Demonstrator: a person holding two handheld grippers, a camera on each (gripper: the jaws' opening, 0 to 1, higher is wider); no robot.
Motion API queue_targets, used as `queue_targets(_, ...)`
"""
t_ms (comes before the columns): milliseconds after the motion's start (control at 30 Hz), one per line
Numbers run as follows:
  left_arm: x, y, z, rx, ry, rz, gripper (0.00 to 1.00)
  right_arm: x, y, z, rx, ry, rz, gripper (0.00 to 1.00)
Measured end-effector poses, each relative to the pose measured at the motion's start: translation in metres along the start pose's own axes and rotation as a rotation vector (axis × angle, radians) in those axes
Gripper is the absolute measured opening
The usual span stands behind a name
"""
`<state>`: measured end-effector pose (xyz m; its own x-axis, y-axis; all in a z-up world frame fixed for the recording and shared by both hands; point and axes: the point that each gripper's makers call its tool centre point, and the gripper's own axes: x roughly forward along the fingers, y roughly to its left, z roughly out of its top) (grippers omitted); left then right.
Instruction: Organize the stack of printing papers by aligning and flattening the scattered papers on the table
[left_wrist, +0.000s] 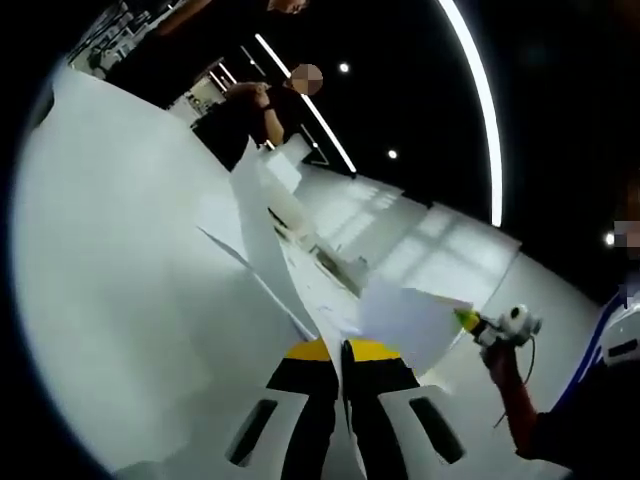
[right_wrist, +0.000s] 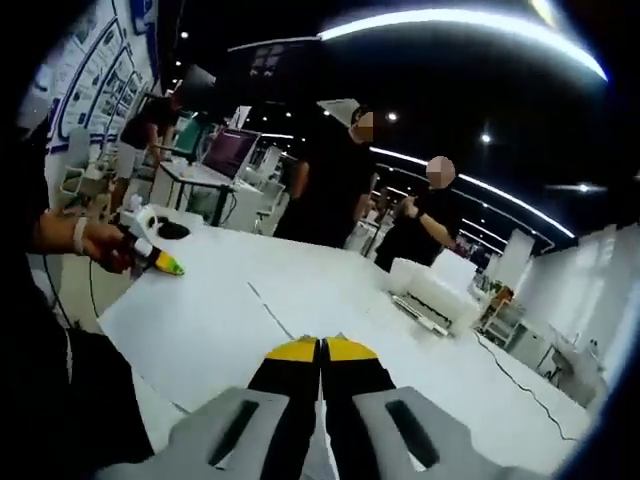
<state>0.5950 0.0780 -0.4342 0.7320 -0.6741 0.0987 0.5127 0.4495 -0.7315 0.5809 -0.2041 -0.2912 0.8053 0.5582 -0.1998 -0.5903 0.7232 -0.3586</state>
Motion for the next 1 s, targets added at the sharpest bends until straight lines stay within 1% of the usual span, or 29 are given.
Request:
queue_targets(33, 0.000, 0.000, 0.000, -0.004, 0.000, -0.001, 0.07, -0.002, -0.002, 0.006, 0.006, -0.008, -0.002, 0.00)
queue_targets(100, 0.001, 0.000, 0.000, -0.012, -0.001, -0.008, 0.07, -0.009, -0.010, 0.027, 0.038, -0.041, 0.000, 0.00)
queue_targets(200, 0.002, -0.001, -0.001, -0.015, -0.001, -0.013, 0.07, -0.017, -0.016, 0.053, 0.080, -0.079, 0.014, 0.00)
queue_targets(300, 0.003, -0.002, -0.002, -0.018, -0.001, -0.015, 0.07, -0.023, -0.019, 0.073, 0.112, -0.105, 0.029, 0.00)
queue_targets(367, 0.003, -0.003, -0.002, -0.022, -0.002, -0.016, 0.07, -0.025, -0.020, 0.083, 0.131, -0.120, 0.039, 0.00)
queue_targets(533, 0.004, -0.003, -0.005, -0.028, -0.001, -0.019, 0.07, -0.030, -0.014, 0.099, 0.167, -0.144, 0.066, 0.00)
queue_targets(733, 0.004, -0.002, -0.006, -0.032, -0.001, -0.017, 0.07, -0.037, -0.001, 0.124, 0.217, -0.174, 0.123, 0.00)
queue_targets(767, 0.005, -0.002, -0.007, -0.033, 0.000, -0.017, 0.07, -0.039, 0.003, 0.131, 0.228, -0.179, 0.141, 0.00)
queue_targets(800, 0.005, -0.002, -0.007, -0.035, 0.000, -0.016, 0.07, -0.040, 0.005, 0.134, 0.236, -0.181, 0.151, 0.00)
queue_targets(867, 0.005, -0.001, -0.007, -0.035, 0.000, -0.017, 0.07, -0.044, 0.014, 0.147, 0.276, -0.191, 0.204, 0.00)
queue_targets(933, 0.006, -0.001, -0.009, -0.034, 0.007, -0.019, 0.07, -0.048, 0.015, 0.156, 0.305, -0.198, 0.231, 0.00)
queue_targets(1000, 0.007, -0.002, -0.010, -0.033, 0.011, -0.020, 0.07, -0.052, 0.019, 0.168, 0.352, -0.210, 0.282, 0.00)
